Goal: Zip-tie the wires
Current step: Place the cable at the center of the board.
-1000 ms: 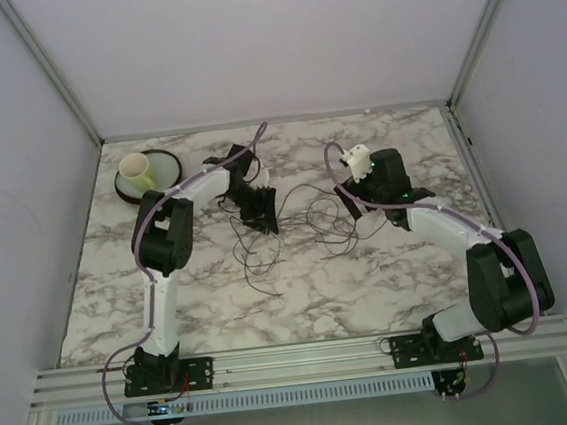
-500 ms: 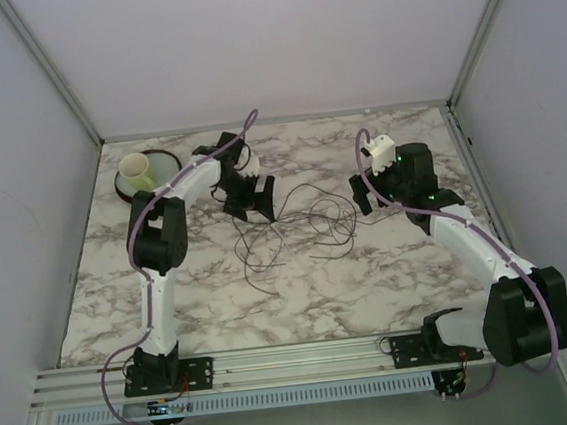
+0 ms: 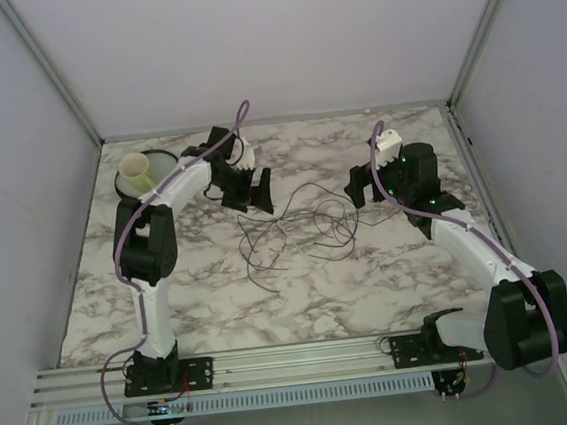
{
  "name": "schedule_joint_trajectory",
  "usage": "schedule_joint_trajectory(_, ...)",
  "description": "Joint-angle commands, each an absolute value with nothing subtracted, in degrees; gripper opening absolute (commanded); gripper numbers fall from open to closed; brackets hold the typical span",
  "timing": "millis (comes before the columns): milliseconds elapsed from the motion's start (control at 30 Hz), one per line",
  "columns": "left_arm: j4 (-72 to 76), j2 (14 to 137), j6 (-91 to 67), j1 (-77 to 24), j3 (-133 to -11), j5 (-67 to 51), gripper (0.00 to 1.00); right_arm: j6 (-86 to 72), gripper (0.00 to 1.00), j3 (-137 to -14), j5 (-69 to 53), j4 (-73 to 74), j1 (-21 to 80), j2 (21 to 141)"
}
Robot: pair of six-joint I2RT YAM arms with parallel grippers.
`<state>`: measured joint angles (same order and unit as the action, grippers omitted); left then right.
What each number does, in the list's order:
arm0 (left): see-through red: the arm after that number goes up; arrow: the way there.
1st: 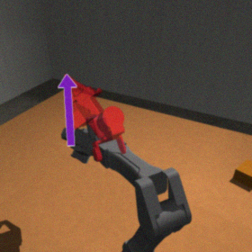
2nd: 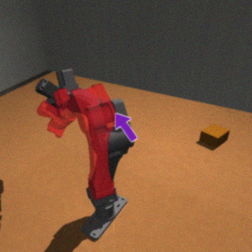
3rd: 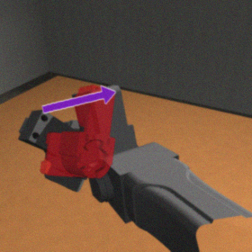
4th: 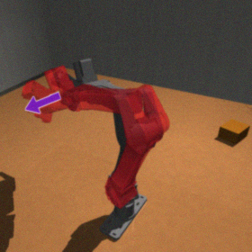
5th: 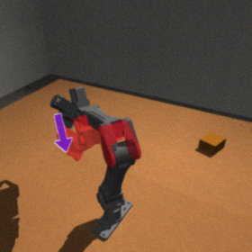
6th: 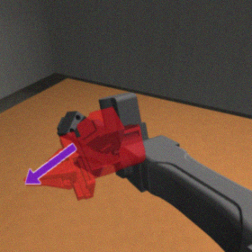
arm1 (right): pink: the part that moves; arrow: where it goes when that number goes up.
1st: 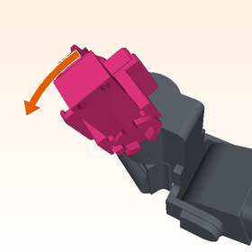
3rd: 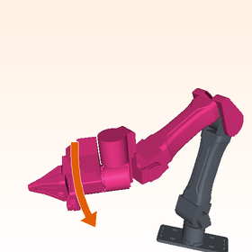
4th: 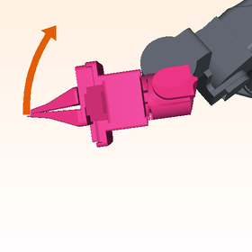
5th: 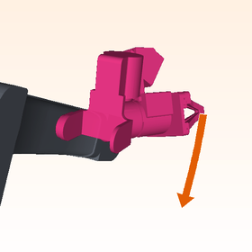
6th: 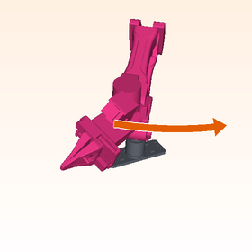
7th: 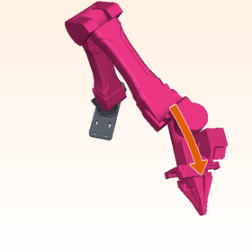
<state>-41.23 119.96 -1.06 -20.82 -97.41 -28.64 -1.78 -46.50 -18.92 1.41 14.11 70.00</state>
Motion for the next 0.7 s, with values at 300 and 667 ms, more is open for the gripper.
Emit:
schedule_joint_trajectory(300,-45.80,127.74,3.41,-26.25,-106.83,-30.69,0.67,-6.72,0.99,-46.41,-19.60,-4.75,13.84,70.50)
schedule_joint_trajectory(667,-52.74,130.85,7.64,-26.93,-108.58,-31.54,0.53,-6.24,0.99,-46.46,-19.20,-4.74,13.80,70.55)
